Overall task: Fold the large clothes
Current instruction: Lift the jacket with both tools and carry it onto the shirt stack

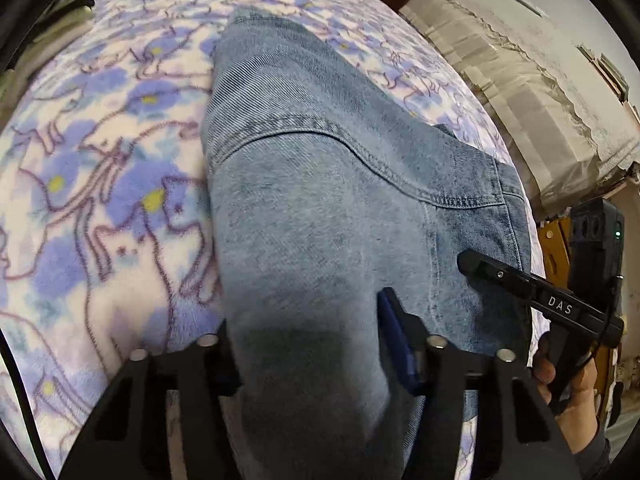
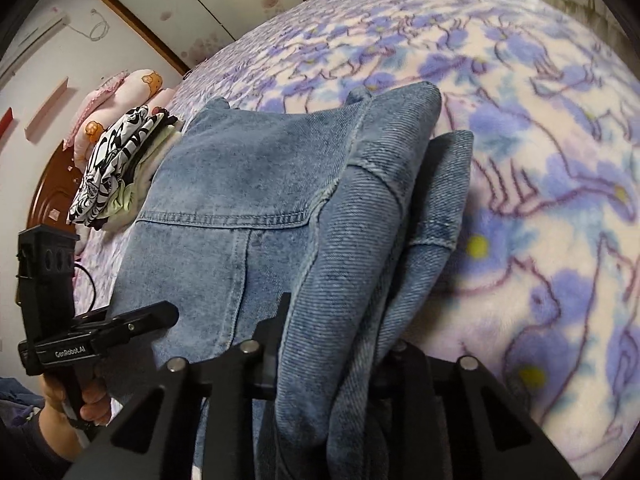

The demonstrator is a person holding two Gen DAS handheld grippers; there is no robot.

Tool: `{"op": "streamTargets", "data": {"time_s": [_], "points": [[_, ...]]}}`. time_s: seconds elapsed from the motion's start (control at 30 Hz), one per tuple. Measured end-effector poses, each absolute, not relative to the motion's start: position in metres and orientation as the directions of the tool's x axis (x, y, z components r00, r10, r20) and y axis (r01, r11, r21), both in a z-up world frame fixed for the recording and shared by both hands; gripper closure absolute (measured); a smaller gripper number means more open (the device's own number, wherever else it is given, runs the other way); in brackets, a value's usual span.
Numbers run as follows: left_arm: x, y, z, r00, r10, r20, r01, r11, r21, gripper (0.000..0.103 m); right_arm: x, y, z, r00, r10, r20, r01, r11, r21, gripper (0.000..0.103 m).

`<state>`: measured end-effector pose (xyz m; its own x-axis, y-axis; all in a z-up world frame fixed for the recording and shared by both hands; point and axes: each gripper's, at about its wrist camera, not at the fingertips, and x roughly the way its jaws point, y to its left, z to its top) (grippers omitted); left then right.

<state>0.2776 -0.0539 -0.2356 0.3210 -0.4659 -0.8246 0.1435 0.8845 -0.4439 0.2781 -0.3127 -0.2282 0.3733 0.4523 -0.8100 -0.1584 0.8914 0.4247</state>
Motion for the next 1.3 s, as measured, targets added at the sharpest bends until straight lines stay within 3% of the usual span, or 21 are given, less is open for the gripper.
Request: {"op": "streamTargets", "data": {"time_s": [0.23,0.87,1.3], "points": [[0.255,-0.052,-0.209,0.374,-0.426,-0.824,0.168,0.905,-0.392,0.066,0.255,-0.292,-0.196,0.444,0.411,-0.796,-0.176,0.911,0.372,0.083],[0.157,0.082,-0.140,0.417,-0.369,-0.831,0.089,0.926,-0.367,0.067,0.169,-0.158,-0.127,0.405,0.507,-0.761,-0.307,0.859,0.410,0.084],[0.206,0.195,-0.123,0.484,-0.325,-0.813,0.016,0.932,-0.363,0.067,0.228,-0.047,-0.109,0.379,0.597,-0.707,-0.435,0.789,0.433,0.084]]}}
